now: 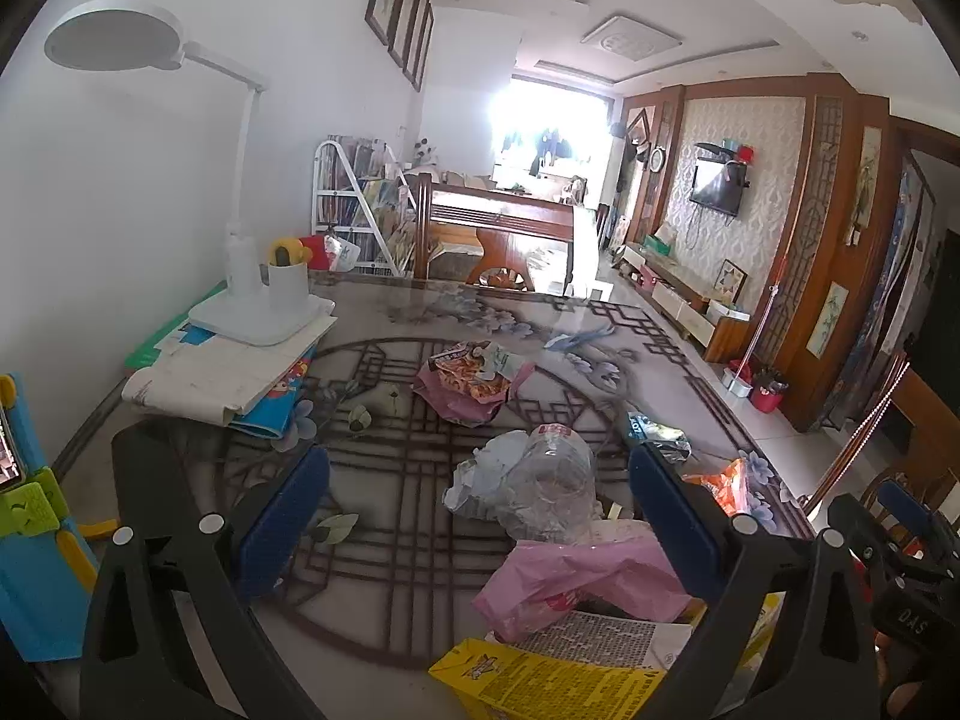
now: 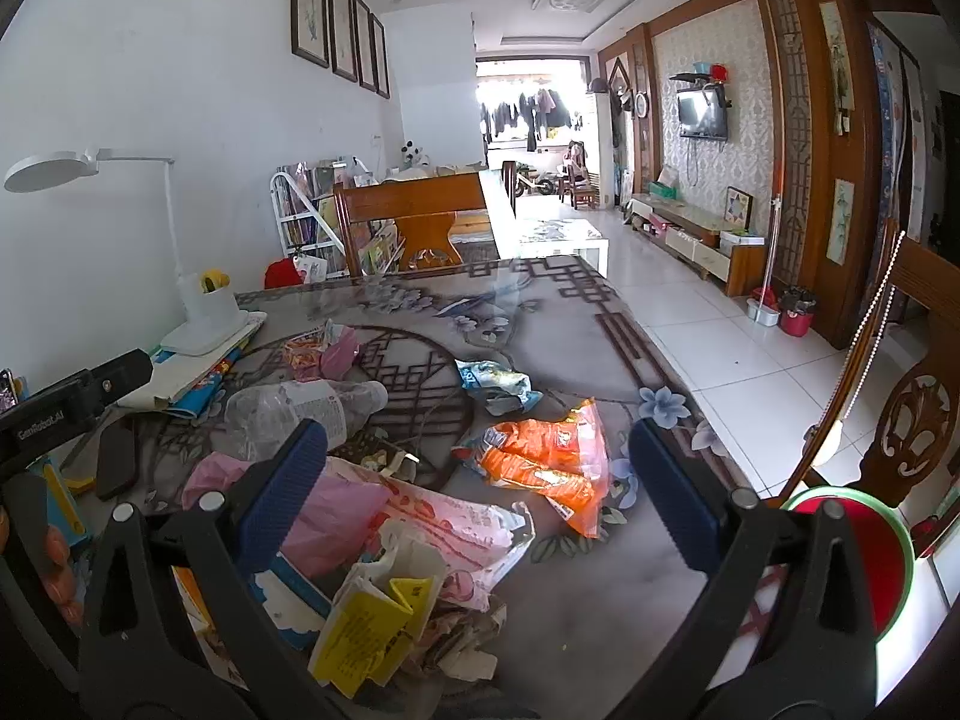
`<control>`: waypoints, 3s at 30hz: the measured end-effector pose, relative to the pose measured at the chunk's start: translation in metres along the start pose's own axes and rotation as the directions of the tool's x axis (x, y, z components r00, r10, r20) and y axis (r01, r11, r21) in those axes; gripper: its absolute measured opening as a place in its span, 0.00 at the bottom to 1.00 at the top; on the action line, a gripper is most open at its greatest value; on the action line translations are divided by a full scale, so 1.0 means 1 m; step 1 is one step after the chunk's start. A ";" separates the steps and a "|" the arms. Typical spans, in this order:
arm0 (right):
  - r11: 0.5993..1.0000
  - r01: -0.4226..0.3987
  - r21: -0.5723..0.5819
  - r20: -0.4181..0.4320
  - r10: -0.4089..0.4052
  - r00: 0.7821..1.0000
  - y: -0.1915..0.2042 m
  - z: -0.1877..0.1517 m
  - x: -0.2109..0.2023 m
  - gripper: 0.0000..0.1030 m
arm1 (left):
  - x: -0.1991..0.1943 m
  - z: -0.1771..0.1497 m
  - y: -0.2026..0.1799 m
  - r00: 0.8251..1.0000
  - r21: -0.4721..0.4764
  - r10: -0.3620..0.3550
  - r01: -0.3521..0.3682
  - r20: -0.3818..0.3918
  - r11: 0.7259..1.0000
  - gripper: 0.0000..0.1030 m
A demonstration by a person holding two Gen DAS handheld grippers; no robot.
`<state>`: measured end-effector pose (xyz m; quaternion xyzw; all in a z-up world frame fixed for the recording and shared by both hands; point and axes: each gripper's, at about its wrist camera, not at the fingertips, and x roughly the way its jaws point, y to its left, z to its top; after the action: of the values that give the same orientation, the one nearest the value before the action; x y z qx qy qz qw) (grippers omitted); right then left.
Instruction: Collect trash
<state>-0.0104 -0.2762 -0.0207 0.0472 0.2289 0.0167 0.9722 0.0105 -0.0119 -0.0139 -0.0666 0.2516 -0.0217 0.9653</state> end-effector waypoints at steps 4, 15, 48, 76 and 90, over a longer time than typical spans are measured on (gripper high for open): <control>1.000 0.000 -0.002 0.000 0.000 1.000 0.001 -0.001 0.001 0.97 | 0.002 -0.001 0.000 1.000 0.003 0.018 -0.018 -0.009 1.000 0.93; 1.000 -0.001 0.000 -0.001 0.001 1.000 0.001 -0.003 0.001 0.97 | 0.003 -0.001 0.002 1.000 -0.005 0.022 -0.022 -0.020 1.000 0.93; 1.000 0.003 0.005 -0.020 -0.003 1.000 0.000 -0.006 0.006 0.97 | 0.006 -0.005 -0.002 0.999 0.010 0.011 -0.010 -0.049 1.000 0.93; 0.997 -0.013 0.079 -0.019 0.015 1.000 -0.018 0.004 -0.003 0.97 | -0.029 -0.059 -0.023 0.965 -0.009 -0.154 0.156 -0.212 0.988 0.92; 0.992 -0.072 0.099 -0.200 0.091 0.976 -0.023 -0.008 0.007 0.97 | -0.005 -0.063 -0.023 0.973 0.024 -0.134 0.141 -0.190 0.990 0.47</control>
<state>-0.0075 -0.2978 -0.0337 0.0990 0.3258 0.0510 0.9389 -0.0253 -0.0412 -0.0627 -0.0636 0.3357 -0.0996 0.9345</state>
